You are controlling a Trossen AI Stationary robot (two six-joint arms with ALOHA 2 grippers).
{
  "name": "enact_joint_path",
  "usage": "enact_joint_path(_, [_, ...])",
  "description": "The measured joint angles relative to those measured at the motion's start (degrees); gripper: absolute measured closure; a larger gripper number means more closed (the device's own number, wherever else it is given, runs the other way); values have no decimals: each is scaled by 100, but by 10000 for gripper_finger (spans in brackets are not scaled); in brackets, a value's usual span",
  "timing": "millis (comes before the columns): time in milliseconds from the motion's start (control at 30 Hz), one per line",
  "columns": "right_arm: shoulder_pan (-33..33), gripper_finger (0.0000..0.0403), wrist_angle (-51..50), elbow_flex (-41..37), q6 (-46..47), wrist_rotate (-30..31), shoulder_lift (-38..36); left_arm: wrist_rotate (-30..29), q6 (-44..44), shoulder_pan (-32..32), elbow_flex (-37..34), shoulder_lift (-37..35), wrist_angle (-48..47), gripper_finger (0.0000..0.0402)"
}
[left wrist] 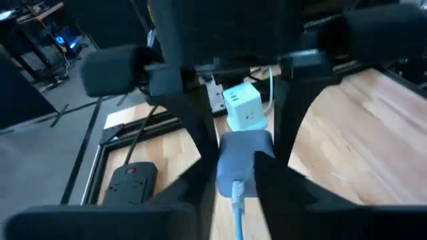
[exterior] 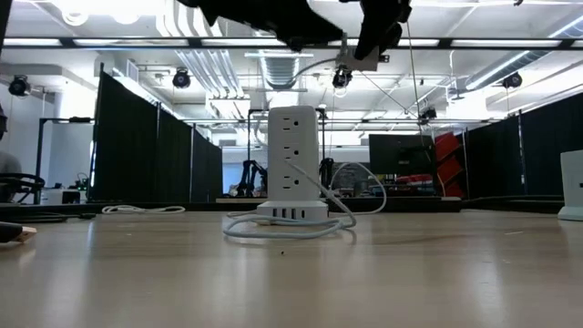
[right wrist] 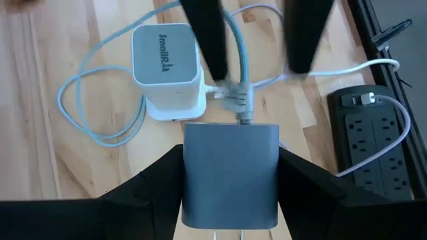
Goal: Insert USB
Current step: Insert the right white charger cable into the purple charger adapter, then insert the purple charger adapter into the right white outlet extension
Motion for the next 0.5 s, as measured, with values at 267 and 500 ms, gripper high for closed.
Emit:
enact_joint_path(267, [1,213,-57,0,174,-11,-280,-688,119,5,-13,-900,-1110,177])
enact_joint_path(500, [-4,213,-54,0,398,184,-801,-1578,455,94,-28,-1941,-1745,170])
